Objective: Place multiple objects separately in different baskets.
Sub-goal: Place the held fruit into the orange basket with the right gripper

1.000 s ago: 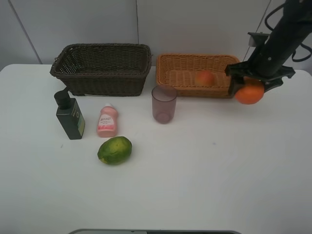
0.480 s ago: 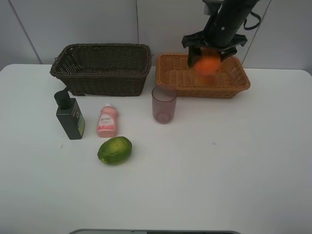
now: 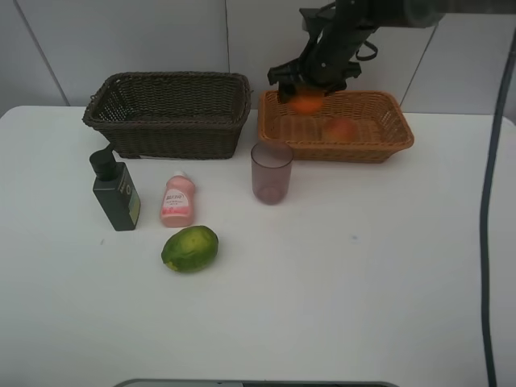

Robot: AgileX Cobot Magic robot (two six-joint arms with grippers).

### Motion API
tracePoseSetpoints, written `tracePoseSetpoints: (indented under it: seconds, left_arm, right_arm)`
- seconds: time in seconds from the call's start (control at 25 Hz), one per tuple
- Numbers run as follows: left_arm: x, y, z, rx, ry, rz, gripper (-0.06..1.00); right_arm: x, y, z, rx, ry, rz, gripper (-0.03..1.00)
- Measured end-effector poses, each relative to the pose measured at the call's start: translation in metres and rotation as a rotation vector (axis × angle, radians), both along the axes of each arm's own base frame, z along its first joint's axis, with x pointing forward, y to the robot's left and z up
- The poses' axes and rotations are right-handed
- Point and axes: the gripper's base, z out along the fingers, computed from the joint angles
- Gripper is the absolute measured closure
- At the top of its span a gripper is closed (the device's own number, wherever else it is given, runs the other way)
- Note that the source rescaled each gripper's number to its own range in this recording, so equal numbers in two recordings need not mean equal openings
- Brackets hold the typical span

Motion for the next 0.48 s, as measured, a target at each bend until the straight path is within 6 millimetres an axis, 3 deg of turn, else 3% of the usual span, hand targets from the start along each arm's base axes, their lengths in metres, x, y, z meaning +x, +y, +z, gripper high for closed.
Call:
tracePoseSetpoints:
  seconds: [0.48]
  left_arm:
    - [0.000,0.000,0.000,0.000,0.000,0.000,-0.01]
  right_arm:
    - [0.009,0.003,-0.037,-0.004,0.008,0.002,0.64]
